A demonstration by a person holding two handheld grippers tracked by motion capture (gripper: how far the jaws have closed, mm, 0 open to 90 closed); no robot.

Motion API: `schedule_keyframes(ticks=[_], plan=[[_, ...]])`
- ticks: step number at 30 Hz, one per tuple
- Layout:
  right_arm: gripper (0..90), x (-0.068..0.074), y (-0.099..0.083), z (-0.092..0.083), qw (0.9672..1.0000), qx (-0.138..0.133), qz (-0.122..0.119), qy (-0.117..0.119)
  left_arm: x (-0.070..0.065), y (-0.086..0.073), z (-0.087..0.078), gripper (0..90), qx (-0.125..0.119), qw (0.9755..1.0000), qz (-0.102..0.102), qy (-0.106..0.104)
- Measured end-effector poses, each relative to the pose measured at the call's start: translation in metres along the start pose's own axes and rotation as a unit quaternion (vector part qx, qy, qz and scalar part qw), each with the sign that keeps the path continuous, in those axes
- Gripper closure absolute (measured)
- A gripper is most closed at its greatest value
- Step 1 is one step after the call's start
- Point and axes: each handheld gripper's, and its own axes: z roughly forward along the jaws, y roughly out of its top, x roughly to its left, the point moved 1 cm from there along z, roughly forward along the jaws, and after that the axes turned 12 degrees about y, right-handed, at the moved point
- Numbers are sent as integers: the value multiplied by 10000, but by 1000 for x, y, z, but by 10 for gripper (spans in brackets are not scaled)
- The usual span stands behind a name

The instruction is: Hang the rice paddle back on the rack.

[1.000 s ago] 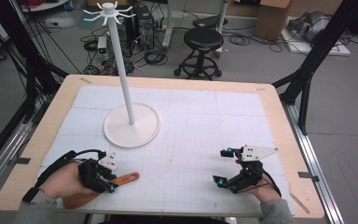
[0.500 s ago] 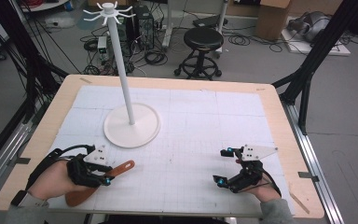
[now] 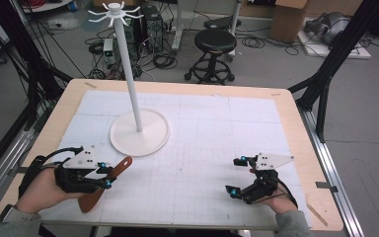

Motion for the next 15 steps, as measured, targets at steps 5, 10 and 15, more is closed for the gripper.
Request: schedule_keyframes(ticks=[5, 10, 15], plan=[[0, 0, 0, 0, 10000, -6, 0, -11, 6, -1, -8, 651, -260, 9995, -151, 41], [0, 0, 0, 0, 10000, 3, 19, 2, 12, -1, -20, 652, -675, 9969, -398, 48], [0, 0, 0, 0, 10000, 1, -16, -11, 15, -1, -25, 651, -1013, 9931, -586, -25]])
